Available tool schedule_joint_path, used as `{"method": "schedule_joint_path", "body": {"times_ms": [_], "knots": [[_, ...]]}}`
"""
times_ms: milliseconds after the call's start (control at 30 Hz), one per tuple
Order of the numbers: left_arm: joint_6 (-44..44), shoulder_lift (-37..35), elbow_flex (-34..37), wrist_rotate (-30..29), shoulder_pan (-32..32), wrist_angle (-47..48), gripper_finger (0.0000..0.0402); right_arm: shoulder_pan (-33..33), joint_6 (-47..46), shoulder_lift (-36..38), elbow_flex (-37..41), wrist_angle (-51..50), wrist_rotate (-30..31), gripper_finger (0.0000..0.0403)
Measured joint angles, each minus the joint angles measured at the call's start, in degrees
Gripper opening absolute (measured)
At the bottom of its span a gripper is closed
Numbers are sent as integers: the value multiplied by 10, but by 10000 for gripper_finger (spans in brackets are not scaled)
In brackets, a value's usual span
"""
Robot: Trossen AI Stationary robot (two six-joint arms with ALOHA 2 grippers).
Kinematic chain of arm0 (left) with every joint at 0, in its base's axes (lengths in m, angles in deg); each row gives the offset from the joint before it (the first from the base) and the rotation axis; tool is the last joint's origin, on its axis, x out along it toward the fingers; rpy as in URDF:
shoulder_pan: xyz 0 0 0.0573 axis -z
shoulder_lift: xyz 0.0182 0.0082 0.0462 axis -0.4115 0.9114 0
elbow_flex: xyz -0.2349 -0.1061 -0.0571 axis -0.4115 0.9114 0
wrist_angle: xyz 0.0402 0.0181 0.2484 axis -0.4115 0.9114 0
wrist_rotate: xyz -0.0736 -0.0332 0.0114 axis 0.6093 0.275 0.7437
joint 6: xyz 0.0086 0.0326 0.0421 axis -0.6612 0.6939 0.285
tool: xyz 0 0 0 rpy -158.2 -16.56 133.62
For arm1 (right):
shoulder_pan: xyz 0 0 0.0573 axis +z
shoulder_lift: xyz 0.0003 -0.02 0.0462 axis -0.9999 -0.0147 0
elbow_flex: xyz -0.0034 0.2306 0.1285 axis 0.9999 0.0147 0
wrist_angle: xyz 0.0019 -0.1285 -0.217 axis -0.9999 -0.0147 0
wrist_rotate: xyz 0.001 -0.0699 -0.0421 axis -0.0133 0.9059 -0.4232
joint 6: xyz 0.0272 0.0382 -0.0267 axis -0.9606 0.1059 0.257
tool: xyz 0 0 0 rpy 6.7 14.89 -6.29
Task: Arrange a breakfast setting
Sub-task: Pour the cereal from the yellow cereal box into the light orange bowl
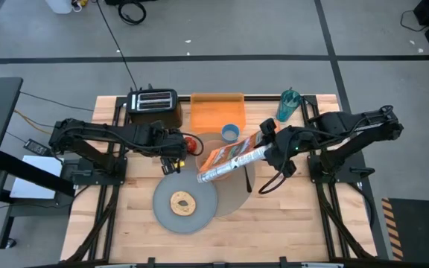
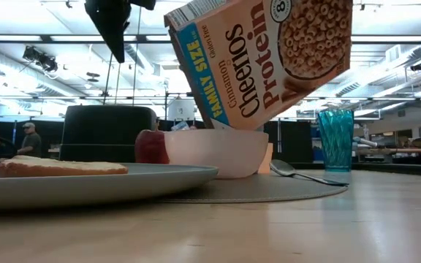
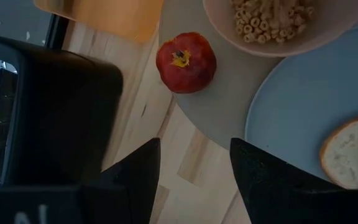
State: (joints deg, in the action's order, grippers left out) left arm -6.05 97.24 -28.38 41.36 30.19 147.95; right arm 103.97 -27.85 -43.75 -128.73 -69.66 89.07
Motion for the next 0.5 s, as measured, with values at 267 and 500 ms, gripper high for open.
{"method": "schedule_joint_path", "body": {"times_ms": [267, 500], "knots": [[5, 0, 0, 0, 0, 0, 201, 0, 45, -33, -29, -10, 31, 201], [5, 0, 0, 0, 0, 0, 201, 1, 44, -38, -50, -40, 36, 201]]}}
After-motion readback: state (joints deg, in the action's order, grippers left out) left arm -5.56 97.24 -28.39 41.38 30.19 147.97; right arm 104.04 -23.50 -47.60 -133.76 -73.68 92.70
